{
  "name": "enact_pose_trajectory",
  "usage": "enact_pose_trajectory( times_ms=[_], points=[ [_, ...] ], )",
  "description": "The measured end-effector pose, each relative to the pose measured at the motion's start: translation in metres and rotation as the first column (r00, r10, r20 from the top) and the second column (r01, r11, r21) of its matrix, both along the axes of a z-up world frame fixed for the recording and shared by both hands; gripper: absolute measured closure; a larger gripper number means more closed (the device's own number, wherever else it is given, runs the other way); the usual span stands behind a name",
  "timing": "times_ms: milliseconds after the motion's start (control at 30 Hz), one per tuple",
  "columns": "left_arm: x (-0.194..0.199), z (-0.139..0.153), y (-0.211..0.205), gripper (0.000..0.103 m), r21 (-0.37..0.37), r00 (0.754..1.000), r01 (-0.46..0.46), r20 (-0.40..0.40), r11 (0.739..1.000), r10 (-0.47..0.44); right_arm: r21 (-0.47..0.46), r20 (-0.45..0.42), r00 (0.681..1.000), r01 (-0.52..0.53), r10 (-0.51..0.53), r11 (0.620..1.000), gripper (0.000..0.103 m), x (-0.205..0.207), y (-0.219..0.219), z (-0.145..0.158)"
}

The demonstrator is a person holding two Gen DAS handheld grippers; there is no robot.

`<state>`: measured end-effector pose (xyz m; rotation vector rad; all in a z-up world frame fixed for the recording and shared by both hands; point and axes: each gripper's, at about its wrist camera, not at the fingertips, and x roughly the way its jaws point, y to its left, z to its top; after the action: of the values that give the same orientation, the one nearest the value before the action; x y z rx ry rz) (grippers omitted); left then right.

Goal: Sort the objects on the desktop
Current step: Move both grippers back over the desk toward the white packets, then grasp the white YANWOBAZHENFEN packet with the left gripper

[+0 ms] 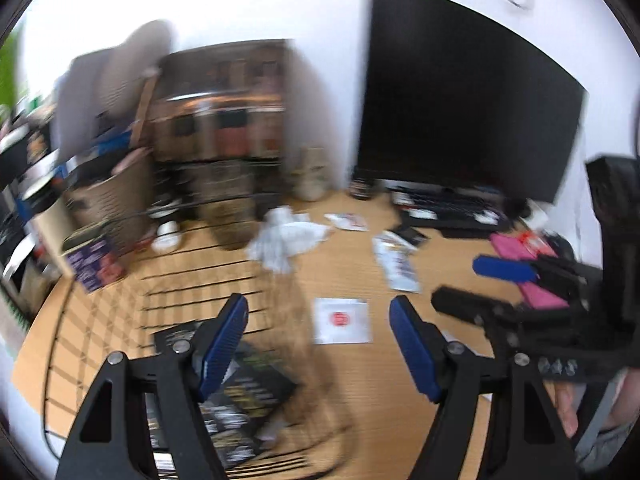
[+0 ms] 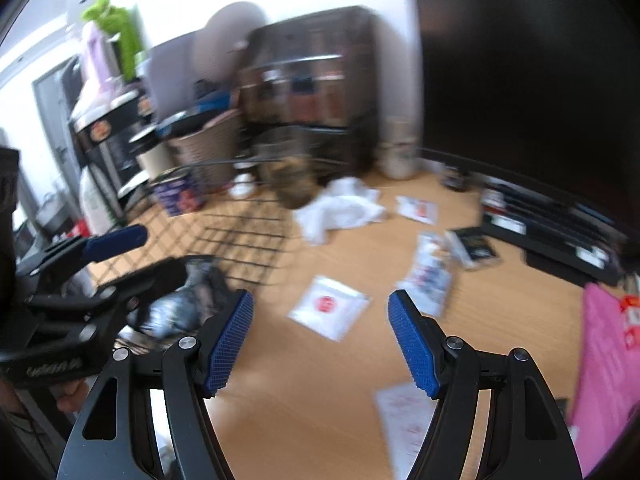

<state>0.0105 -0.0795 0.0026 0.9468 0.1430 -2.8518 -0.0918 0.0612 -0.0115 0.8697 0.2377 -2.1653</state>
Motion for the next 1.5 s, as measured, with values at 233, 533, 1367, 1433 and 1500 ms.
enact_pose_trajectory(
  times_ms=[233, 533, 1367, 1433, 1500],
  points=[
    [-0.033, -0.021, 0.088, 0.026, 0.011, 0.97, 0.23, 0.084, 0.973, -0.23, 0.053, 0.03, 0.982, 0.187, -0.189, 0.981, 0.033, -0.033, 0.091, -0.013],
    [-0.062, -0.099, 0.118, 0.026, -0.005, 0.909, 0.252, 0.345, 0.968, -0.235, 0.243, 0.016, 0.959, 0.27, -0.282, 0.932, 0.033, -0.034, 0.166, -0.059],
    [-0.084, -0.098, 0.113, 0.026, -0.011, 0.93, 0.219, 0.303, 0.976, -0.205, 0.271, 0.044, 0.981, 0.171, -0.189, 0.947, 0.033, -0.007, 0.132, -0.079],
    [-0.084, -0.094, 0.126, 0.026, -0.004, 0.924, 0.255, 0.296, 0.967, -0.242, 0.265, 0.051, 0.972, 0.208, -0.229, 0.942, 0.033, -0.011, 0.147, -0.077],
    [-0.086, -0.095, 0.138, 0.026, -0.003, 0.918, 0.277, 0.296, 0.961, -0.264, 0.265, 0.051, 0.965, 0.233, -0.255, 0.936, 0.033, -0.012, 0.157, -0.075]
  ],
)
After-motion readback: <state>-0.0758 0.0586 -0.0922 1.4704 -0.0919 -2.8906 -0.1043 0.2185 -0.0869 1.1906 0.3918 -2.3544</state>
